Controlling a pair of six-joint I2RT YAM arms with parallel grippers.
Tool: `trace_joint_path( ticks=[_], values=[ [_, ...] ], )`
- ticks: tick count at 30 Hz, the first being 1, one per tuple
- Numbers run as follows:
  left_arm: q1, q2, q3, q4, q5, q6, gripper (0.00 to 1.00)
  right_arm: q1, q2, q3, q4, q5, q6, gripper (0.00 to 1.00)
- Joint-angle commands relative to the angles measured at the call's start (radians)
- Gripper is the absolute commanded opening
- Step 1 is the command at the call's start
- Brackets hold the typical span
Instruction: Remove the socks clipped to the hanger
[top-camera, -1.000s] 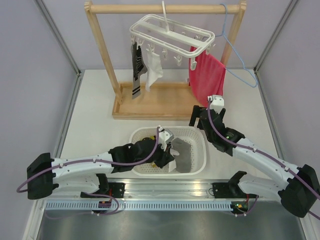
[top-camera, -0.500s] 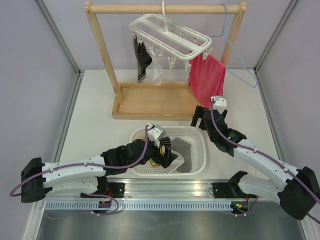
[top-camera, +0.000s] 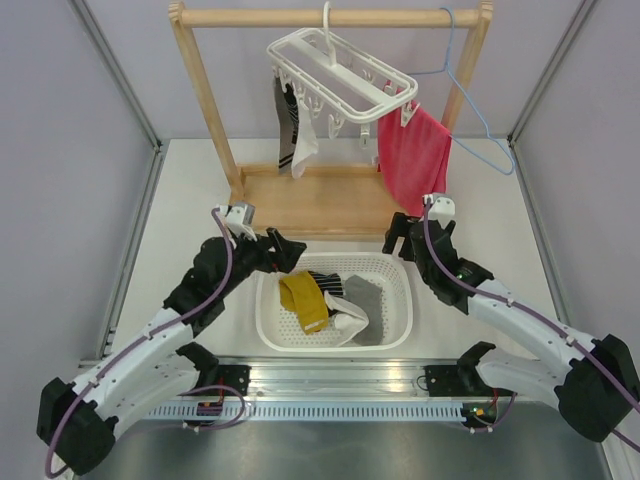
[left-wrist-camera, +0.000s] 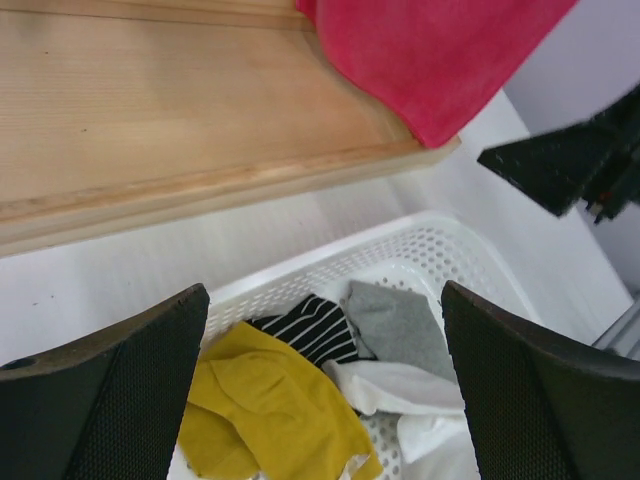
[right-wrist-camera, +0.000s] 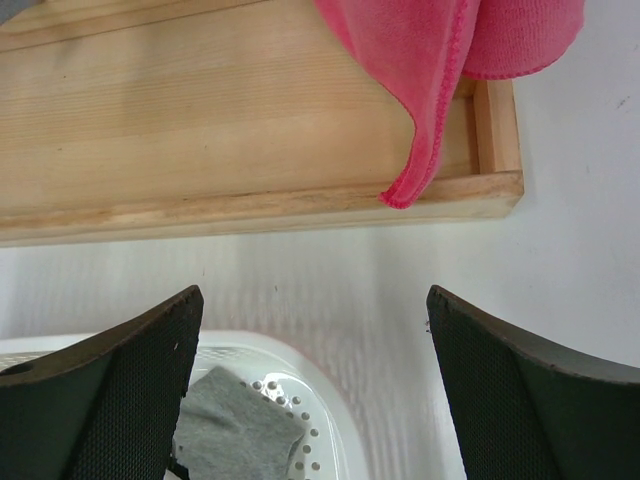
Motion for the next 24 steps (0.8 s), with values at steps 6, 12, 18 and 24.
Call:
trace_joint_path(
  ticks=[6,12,18,24],
  values=[
    [0.251,0.258,0.132,0.306,0.372,-0.172,1.00,-0.038,-0.069,-0.030,0.036,-0.022,-0.012,0.96],
    [0.249,0.454,0.382,0.303,0.296,-0.088,1.00,-0.062,-0.074,-0.040,0.060,-0.055,-0.019,0.96],
    [0.223,0.621,0.554,0.346,0.140,0.019,1.00,-0.073,-0.051,-0.038,0.114,-0.116,-0.015,0.96],
    [0.141,0.751,0.668,0.335,-0.032,0.154,1.00,-0.077,-0.017,-0.030,0.166,-0.157,-0.018,0.96]
  ],
)
